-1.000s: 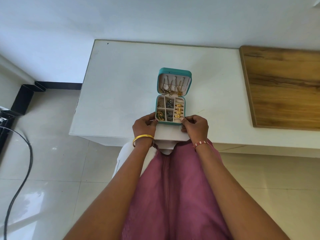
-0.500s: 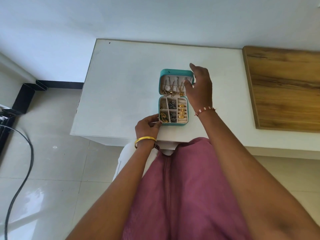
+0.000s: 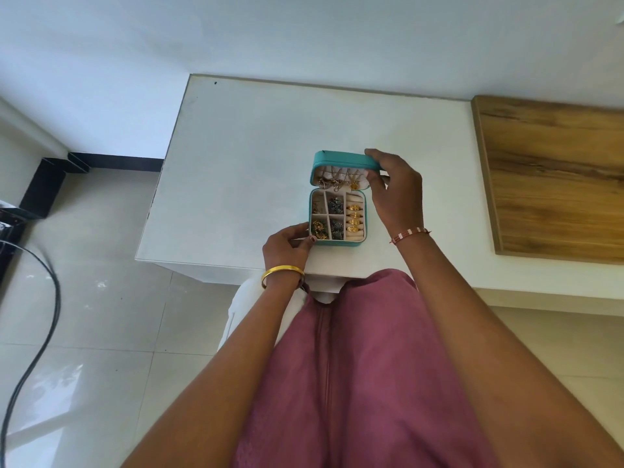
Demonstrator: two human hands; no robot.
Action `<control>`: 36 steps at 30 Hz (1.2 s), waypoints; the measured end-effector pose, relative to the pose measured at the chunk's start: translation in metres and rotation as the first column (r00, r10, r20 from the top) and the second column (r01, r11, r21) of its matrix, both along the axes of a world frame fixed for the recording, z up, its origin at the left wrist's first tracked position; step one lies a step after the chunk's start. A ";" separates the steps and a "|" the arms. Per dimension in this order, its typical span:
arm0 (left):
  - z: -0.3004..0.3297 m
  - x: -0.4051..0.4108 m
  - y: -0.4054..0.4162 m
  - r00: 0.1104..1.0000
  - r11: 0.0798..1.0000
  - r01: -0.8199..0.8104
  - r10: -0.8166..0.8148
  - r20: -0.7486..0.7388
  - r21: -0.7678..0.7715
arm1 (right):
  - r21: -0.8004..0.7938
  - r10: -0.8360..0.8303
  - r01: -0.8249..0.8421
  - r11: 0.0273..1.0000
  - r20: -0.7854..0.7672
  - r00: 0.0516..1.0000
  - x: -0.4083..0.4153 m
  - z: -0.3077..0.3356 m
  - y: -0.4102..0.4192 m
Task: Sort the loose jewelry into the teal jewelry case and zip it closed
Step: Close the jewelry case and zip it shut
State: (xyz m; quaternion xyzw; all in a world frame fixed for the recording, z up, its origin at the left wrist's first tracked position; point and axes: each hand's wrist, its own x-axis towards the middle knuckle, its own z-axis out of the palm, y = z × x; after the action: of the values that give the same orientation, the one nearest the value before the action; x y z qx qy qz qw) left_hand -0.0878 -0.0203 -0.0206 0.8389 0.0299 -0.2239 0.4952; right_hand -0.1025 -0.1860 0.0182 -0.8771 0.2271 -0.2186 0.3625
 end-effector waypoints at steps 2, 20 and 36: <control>-0.001 0.000 0.000 1.000 1.000 -0.001 0.001 -0.001 -0.007 | -0.002 0.009 -0.009 1.000 0.015 1.000 -0.006 -0.002 0.002; -0.020 0.006 0.003 0.995 0.989 -0.085 0.078 -0.065 -0.117 | -0.392 0.139 -0.132 0.910 -0.012 0.990 -0.061 -0.059 0.027; -0.031 0.023 -0.001 0.980 0.950 -0.164 0.127 -0.151 -0.265 | -0.308 0.058 -0.106 0.945 -0.162 0.985 -0.048 -0.040 0.032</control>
State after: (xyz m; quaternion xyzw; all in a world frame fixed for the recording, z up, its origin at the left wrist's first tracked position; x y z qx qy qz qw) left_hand -0.0651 -0.0208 -0.0518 0.7403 0.0929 -0.2437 0.6196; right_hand -0.1503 -0.1543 -0.0218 -0.9464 0.1792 -0.1698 0.2080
